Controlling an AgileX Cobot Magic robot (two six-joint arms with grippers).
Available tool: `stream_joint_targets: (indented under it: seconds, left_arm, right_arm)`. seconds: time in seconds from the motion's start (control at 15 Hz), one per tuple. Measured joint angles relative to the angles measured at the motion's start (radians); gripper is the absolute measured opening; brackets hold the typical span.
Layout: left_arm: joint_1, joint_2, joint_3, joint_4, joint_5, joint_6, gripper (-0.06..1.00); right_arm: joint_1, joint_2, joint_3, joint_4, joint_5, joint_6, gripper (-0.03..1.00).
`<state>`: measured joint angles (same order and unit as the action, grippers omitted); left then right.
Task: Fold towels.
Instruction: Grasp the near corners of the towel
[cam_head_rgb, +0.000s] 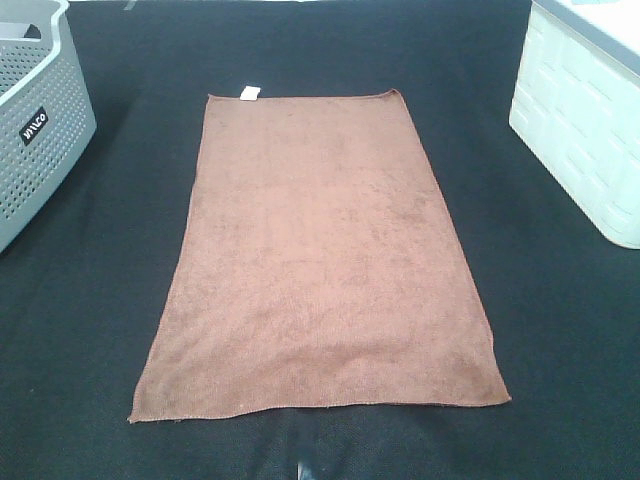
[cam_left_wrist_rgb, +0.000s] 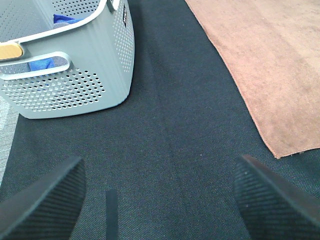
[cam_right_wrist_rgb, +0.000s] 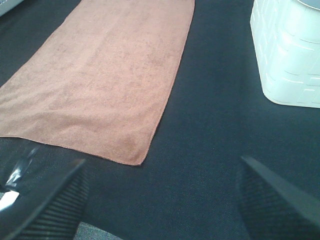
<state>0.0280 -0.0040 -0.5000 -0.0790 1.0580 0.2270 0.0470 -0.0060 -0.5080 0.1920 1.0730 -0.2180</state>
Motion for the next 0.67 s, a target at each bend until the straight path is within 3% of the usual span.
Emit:
stream_joint_targets:
  seconds: [0.67]
  left_arm:
    - [0.000, 0.000, 0.000, 0.000, 0.000, 0.000, 0.77]
  right_arm:
    - [0.000, 0.000, 0.000, 0.000, 0.000, 0.000, 0.76]
